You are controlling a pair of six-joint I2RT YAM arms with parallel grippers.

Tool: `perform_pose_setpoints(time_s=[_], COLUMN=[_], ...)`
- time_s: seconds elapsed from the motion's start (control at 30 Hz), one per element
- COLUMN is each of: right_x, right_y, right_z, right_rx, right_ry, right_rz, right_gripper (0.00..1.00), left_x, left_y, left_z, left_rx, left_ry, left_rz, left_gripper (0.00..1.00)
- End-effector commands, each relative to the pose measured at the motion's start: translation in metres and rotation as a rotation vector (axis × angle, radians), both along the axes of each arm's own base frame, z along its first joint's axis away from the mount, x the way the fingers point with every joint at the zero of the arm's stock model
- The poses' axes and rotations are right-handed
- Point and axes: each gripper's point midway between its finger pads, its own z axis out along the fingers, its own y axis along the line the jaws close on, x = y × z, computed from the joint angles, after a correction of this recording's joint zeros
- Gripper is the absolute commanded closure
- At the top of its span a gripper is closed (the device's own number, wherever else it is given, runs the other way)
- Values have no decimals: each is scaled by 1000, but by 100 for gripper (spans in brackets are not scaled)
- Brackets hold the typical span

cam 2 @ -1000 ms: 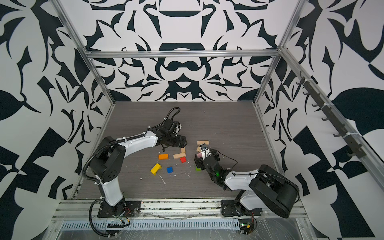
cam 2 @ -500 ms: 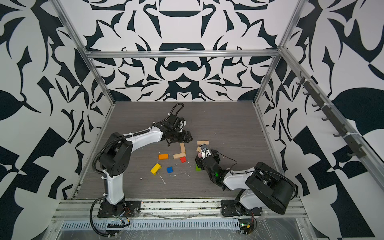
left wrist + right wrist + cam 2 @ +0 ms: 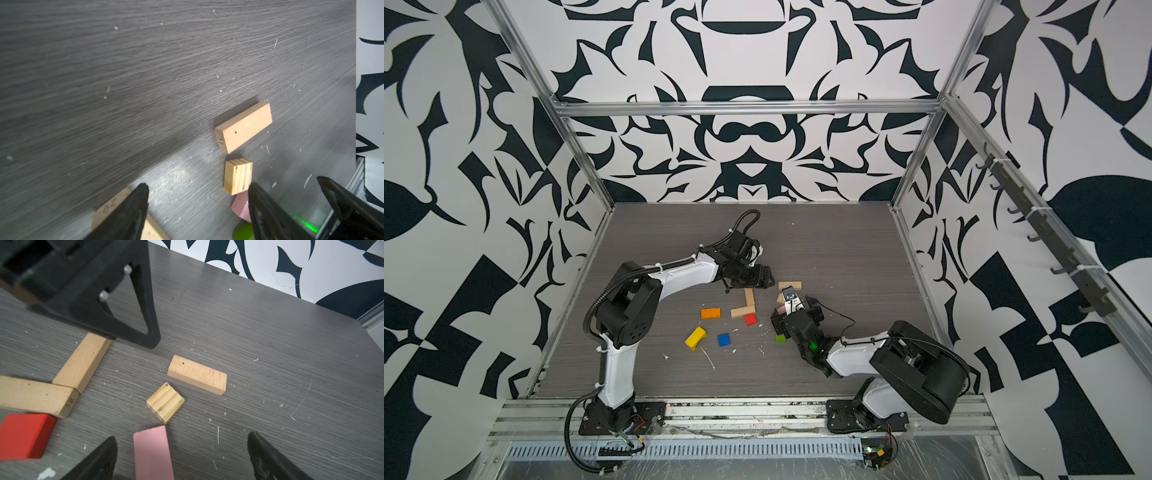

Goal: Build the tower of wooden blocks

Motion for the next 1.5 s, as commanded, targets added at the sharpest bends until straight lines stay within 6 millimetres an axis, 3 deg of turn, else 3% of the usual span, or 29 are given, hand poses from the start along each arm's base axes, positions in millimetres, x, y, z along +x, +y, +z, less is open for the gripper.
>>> perform_pose_setpoints(time_s=[0.0,0.3,0.9,1.27,1.43,1.47], right_x=[7,6,8,9,9,10], right_y=[3,0,2,3,4,4], right_z=[13,13,12,11,11,11], right_rx=[14,18,7,0,-3,-1], right_ry=[-36,-40,-28,-21,-19,-19], right_rz=[-21,-32,-34,-33,-32,-36], right_gripper=[0,1,3,4,4,4], left_x=[-5,-9,-5,-11,-9,-8], left_y=[-3,16,61,73,77,77], left_z=[-6,-22,-26,-25,-12,-7], left_rx=[29,145,211,224,228,229], left_ry=[30,55,57,62,11,-2], left_rz=[0,44,171,194,176,169], left_gripper=[22,22,21,21,16,6])
